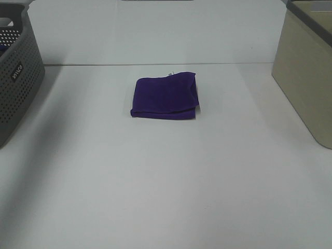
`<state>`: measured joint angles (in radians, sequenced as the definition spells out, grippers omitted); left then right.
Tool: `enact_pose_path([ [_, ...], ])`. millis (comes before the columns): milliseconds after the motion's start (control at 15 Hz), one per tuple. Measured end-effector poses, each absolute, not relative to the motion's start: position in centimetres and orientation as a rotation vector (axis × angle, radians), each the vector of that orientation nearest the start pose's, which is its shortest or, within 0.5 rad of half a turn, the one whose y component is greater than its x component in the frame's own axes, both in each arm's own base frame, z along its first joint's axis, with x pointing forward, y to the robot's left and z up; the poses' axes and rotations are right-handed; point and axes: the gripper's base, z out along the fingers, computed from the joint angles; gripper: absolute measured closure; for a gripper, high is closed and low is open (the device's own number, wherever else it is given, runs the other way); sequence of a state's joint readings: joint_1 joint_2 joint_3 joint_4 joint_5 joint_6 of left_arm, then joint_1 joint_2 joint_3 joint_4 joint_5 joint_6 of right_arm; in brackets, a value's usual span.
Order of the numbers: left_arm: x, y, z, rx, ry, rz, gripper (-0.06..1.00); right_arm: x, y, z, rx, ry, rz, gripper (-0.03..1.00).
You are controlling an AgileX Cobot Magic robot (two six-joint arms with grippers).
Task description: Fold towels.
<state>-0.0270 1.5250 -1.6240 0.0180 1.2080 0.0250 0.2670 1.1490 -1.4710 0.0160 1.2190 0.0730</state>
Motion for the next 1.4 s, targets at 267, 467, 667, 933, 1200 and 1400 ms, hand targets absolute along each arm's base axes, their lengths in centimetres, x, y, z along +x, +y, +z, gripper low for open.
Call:
enact_pose_path([
  [267, 18.7, -0.4, 40.1, 0.034, 2.439, 0.003, 0.10, 9.0, 2.6, 42.8, -0.121, 2.276, 0.244, 0.13],
  [467, 8.7, -0.1, 37.0, 0.032, 2.307, 0.001, 0.10, 3.0, 0.7, 38.4, -0.110, 2.163, 0.234, 0.13],
  [667, 1.1, 0.1, 31.1, 0.028, 2.136, -0.001, 0.10, 0.1, -0.1, 32.0, -0.152, 2.034, 0.217, 0.13],
  [933, -0.8, 0.1, 27.7, 0.027, 2.065, -0.006, 0.10, -0.2, -0.2, 29.0, -0.161, 1.999, 0.215, 0.13],
  [1200, -0.5, 0.0, 27.7, 0.042, 2.038, -0.008, 0.11, -0.6, -0.4, 29.0, -0.205, 1.947, 0.180, 0.14],
  [1400, -0.5, 0.0, 27.7, 0.041, 2.037, -0.008, 0.11, -0.5, -0.5, 28.0, -0.240, 2.007, 0.133, 0.14],
])
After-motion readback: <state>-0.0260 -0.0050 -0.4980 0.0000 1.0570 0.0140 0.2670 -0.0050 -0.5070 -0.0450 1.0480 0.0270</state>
